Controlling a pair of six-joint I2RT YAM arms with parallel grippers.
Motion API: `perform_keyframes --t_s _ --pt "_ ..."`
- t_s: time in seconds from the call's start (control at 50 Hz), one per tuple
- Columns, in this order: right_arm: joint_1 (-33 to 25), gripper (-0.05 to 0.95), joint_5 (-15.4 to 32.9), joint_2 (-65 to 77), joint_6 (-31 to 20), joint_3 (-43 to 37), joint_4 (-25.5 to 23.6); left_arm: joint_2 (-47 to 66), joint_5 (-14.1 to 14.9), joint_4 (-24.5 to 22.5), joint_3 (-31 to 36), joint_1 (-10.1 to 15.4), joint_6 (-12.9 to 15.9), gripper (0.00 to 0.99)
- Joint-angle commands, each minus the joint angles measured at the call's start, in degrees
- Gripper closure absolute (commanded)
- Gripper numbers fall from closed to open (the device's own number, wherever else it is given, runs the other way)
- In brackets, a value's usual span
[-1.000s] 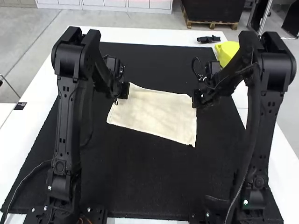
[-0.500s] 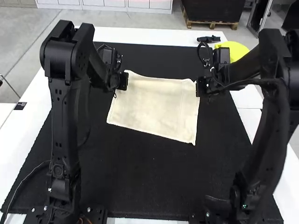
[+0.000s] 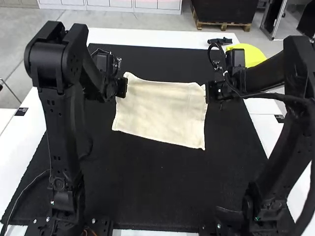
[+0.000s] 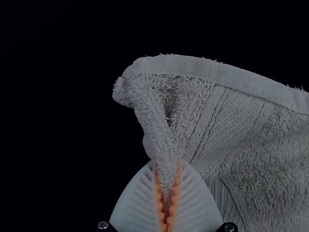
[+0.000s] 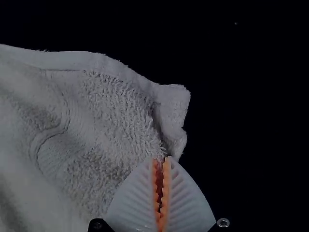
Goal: Fold the towel.
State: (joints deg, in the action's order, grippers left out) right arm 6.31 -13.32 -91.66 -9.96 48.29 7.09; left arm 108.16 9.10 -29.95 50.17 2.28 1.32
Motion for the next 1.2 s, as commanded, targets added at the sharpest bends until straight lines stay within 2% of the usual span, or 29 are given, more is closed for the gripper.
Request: perform_keyframes --t_s 0.0,0.32,0.6,0.78,1.18 --pt "-1.0 0.91 5.7 2.7 -0.9 -0.7 -0.9 -3.3 -6.6 -0.9 -1.6 -3.3 3.0 0.972" --pt "0.1 0.91 5.8 6.6 -0.9 -4.8 -3.9 -7.3 -6.6 -1.2 -8.0 -1.7 4.0 0.972" --pt "0.2 0.91 5.8 8.5 -1.7 -8.1 -4.6 -8.8 -5.6 -3.7 -14.2 -1.1 4.1 0.972" --pt "0.4 0.91 5.6 9.7 -2.5 -10.0 -8.0 -10.2 -5.4 -5.8 -17.1 -1.0 4.2 0.972" --pt "3.5 0.91 5.7 11.1 -2.6 -17.1 -8.0 -10.2 -5.0 -7.3 -20.6 -0.9 4.9 0.972"
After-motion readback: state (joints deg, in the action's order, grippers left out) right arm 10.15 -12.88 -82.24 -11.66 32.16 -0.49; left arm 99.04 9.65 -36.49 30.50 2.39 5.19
